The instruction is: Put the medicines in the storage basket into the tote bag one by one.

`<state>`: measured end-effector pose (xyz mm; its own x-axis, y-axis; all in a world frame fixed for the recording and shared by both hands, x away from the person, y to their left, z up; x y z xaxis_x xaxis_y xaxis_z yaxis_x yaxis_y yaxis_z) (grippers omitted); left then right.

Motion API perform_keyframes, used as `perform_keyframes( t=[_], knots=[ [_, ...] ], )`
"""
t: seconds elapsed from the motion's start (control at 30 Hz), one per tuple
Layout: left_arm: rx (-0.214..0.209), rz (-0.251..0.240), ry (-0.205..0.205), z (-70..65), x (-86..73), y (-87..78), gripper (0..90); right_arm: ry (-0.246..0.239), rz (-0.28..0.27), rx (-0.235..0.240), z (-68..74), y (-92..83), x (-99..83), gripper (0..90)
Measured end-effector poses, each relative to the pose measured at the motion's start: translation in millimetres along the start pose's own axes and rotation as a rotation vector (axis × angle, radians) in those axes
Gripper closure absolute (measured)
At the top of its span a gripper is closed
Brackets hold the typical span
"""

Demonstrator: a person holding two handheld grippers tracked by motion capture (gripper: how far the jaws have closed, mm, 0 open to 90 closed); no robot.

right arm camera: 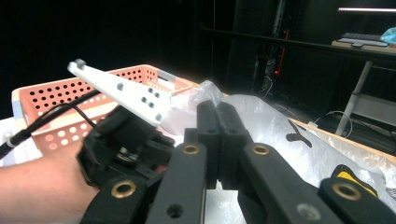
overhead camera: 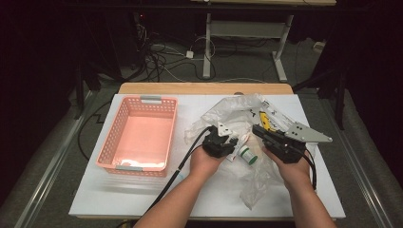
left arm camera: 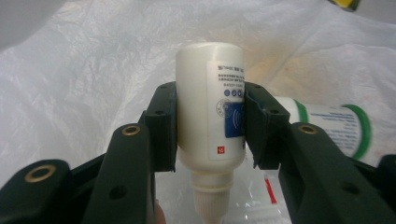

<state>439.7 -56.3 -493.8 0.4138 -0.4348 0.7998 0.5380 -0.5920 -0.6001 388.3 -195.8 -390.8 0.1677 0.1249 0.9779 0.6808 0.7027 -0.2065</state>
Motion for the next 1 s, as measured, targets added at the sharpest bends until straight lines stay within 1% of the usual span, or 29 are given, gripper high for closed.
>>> perform_keyframes(
  t=[0.07, 0.2, 0.23, 0.27, 0.5, 0.57, 0.67, 0.7, 0.73, 0.77, 0.83, 0.93, 1.0],
  knots=[
    [0.009, 0.007, -0.006, 0.5, 0.2, 6.1, 57.5, 0.0, 0.003, 0.001, -0.8, 0.1, -0.8, 90.0],
    [0.011, 0.024, -0.016, 1.9, 0.2, 17.6, 57.4, 0.002, 0.007, 0.001, -1.1, 0.4, -1.9, 90.0],
    [0.007, 0.028, -0.017, 1.9, 0.4, 19.6, 57.5, 0.003, 0.008, 0.001, -1.0, 0.5, -2.0, 90.0],
    [0.013, 0.033, -0.013, 2.1, 0.8, 21.5, 57.5, 0.002, 0.008, 0.0, -1.1, 0.6, -2.1, 90.0],
    [0.01, 0.035, -0.031, 3.0, 1.7, 29.0, 57.4, 0.008, 0.009, 0.002, -1.5, 0.0, -2.6, 90.0],
    [0.001, 0.027, -0.035, 2.4, 2.0, 29.2, 55.2, 0.009, 0.01, 0.001, -1.4, -0.2, -2.9, 90.0],
    [0.01, 0.035, -0.025, 2.4, 2.7, 25.8, 44.8, 0.006, 0.005, -0.002, -2.2, -0.8, -2.3, 90.0],
    [0.017, 0.041, -0.024, 2.8, 2.7, 23.7, 44.5, 0.004, 0.006, -0.002, -2.5, -1.1, -2.4, 90.0],
    [0.029, 0.05, -0.019, 3.3, 2.8, 21.1, 41.7, 0.005, 0.006, -0.002, -2.6, -1.3, -2.5, 90.0],
    [0.033, 0.047, -0.014, 3.1, 2.7, 17.6, 39.9, 0.007, 0.007, -0.003, -2.6, -1.3, -2.7, 90.0],
    [0.031, 0.033, -0.012, 1.4, 1.9, 10.2, 39.9, 0.009, 0.008, -0.004, -2.4, -1.0, -2.9, 90.0],
    [0.018, 0.015, 0.005, -2.5, -0.8, -3.2, 39.8, 0.003, 0.011, -0.002, -1.8, -0.7, -3.2, 90.0],
    [-0.002, -0.001, 0.004, -5.7, -4.3, -13.8, 39.8, -0.003, 0.011, -0.002, -1.1, -0.2, -3.1, 90.0]
  ],
)
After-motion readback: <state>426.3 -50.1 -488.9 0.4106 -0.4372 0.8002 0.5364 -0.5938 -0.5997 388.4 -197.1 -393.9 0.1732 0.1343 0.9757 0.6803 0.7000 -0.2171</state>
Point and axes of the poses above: each handheld gripper's, and its own axes: y roughly forward along the jaws, x roughly out of its top, z roughly to its left, the point moved 6 cm from there along y, roughly forward along the jaws, and after that the axes turned 3 degrees about y, right-handed, at the moved point
